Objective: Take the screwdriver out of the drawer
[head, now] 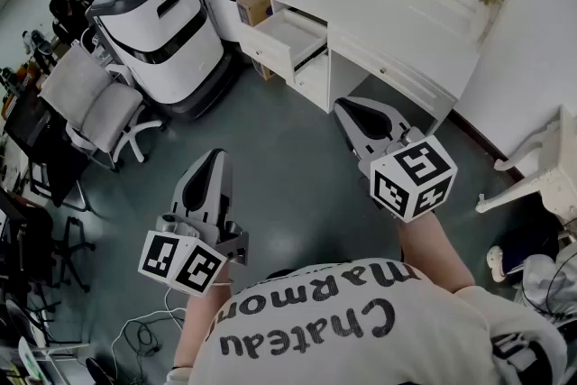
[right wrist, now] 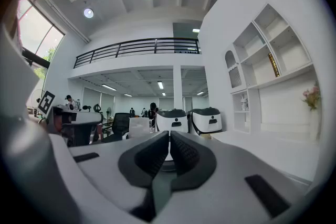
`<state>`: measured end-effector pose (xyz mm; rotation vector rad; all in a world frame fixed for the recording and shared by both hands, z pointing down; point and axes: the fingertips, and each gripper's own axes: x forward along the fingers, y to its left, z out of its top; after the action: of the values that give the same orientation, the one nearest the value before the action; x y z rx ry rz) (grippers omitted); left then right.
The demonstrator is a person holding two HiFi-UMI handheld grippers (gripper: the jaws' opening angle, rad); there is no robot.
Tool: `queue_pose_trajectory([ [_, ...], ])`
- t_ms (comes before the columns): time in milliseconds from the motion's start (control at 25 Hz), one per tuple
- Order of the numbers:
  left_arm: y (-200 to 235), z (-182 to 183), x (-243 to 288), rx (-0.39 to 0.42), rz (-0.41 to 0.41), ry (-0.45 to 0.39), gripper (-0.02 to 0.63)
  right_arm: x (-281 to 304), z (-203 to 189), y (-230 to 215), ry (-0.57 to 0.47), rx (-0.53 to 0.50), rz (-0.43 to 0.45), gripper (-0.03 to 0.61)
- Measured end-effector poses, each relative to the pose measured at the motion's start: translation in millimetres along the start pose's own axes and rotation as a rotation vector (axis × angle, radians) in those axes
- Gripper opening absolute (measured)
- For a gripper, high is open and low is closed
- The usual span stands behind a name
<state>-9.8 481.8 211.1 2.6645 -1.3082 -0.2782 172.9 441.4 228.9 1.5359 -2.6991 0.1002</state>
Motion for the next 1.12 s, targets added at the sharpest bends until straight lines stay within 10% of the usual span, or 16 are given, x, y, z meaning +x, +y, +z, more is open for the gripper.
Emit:
queue_pose_trajectory([
  [1120,62,-16,19,-0.046,0.075,0.032,0.023,62,-27,-21,0.041,0.167,0.014,0.032],
])
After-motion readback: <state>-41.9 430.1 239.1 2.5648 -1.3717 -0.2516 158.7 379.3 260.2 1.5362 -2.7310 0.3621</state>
